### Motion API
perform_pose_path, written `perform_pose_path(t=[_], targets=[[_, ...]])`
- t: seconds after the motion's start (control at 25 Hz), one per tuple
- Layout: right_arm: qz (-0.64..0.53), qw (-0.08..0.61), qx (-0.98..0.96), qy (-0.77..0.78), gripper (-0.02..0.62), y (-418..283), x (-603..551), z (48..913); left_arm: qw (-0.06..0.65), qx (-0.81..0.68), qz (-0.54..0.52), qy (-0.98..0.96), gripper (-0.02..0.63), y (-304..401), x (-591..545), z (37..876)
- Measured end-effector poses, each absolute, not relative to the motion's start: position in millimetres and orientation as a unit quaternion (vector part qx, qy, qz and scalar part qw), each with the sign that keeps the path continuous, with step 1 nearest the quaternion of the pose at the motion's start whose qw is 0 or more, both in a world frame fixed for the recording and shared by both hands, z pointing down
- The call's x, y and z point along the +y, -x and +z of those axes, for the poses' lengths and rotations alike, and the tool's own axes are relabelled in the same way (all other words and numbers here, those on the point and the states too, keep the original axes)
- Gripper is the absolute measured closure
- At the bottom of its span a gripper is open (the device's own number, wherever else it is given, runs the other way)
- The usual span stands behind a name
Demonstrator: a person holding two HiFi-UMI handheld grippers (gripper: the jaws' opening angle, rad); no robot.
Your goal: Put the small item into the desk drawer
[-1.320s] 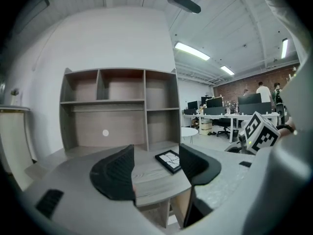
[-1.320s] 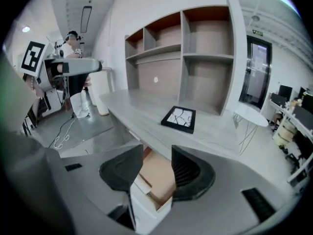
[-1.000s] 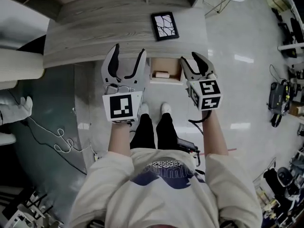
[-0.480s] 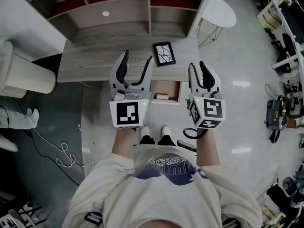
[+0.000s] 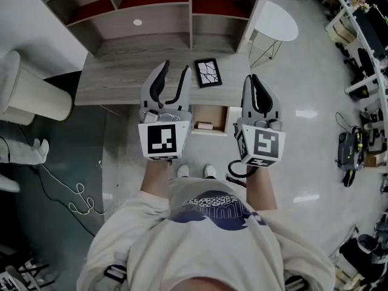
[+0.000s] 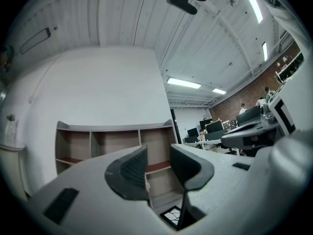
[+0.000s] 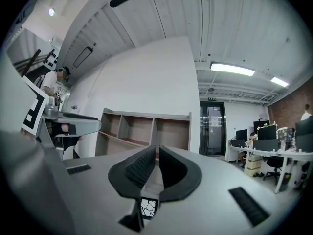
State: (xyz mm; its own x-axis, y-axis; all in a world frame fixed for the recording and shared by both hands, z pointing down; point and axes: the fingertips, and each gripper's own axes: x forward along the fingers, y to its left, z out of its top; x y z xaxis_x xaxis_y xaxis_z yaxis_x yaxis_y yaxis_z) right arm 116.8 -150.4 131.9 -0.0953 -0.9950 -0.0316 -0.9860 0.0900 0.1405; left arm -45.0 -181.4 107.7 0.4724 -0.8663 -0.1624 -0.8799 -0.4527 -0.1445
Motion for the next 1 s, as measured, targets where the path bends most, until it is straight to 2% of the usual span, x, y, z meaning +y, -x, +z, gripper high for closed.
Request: perform_pose_path(t=[0.12,0.24,1.0], targets=[[-0.068,0.035,-0.736,-0.672,0.588,-116,-148,130,0.113,0.525,0.028,0.843,0.554,48,-180,111],[-0.062,0.032,-0.735,-0.674,0.597,-119,-145,133,0.108,0.529,0.023,0.842,0.597,47,-177,116],[-0.06,0.013,-0.739,-0.671,0.598,-118,-138,132,0.101,0.527,0.017,0.844,0.598,49,-174,121]])
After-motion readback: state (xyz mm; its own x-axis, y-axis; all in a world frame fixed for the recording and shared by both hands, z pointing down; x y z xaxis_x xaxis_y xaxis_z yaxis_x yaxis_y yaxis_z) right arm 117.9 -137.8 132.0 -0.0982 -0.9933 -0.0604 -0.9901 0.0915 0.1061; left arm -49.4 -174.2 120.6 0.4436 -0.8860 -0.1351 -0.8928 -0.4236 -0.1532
